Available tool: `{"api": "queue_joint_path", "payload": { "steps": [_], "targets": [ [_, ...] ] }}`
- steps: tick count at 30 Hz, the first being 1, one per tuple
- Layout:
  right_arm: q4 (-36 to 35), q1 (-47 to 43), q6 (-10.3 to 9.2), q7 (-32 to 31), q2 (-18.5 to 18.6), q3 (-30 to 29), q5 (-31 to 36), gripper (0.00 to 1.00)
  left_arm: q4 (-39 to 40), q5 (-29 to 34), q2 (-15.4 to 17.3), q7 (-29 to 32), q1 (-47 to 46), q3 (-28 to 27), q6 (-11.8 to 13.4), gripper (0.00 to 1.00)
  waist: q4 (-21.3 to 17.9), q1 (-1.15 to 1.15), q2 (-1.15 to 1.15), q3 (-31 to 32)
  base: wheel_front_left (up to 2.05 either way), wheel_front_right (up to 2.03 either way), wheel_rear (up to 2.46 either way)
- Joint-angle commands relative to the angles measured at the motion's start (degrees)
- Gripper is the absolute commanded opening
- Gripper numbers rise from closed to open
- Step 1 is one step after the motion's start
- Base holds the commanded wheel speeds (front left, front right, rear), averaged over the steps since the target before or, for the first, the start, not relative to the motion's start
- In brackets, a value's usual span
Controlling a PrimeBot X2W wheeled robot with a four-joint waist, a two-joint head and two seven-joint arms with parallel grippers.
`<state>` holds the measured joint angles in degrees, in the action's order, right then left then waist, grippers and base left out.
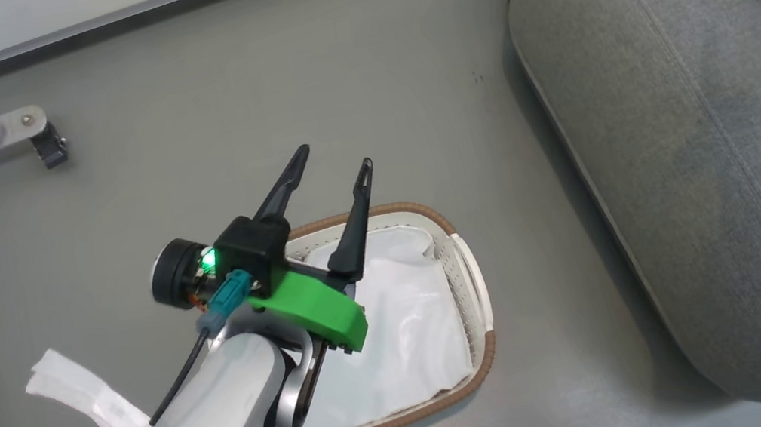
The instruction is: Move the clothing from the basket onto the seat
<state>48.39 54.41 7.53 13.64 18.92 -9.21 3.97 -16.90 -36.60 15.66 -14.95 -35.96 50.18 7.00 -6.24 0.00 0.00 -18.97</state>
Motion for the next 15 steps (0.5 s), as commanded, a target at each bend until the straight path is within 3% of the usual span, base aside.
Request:
{"api": "queue_joint_path", "payload": {
  "steps": [1,15],
  "targets": [
    [-0.60,-1.99,-0.08,0.37,-0.75,0.27,-0.44,1.00,0.44,0.28,0.27,-0.28,1.90,-1.52,0.37,1.00,3.54,0.00,0.00,3.46,0.00,0.00,0.00],
    [-9.23,-20.21,-0.08,1.55,-12.67,3.88,-3.64,1.00,3.10,4.59,-0.23,-0.27,18.63,-18.89,0.72,1.00,8.00,0.00,0.00,10.00,0.00,0.00,0.00]
  ]
}}
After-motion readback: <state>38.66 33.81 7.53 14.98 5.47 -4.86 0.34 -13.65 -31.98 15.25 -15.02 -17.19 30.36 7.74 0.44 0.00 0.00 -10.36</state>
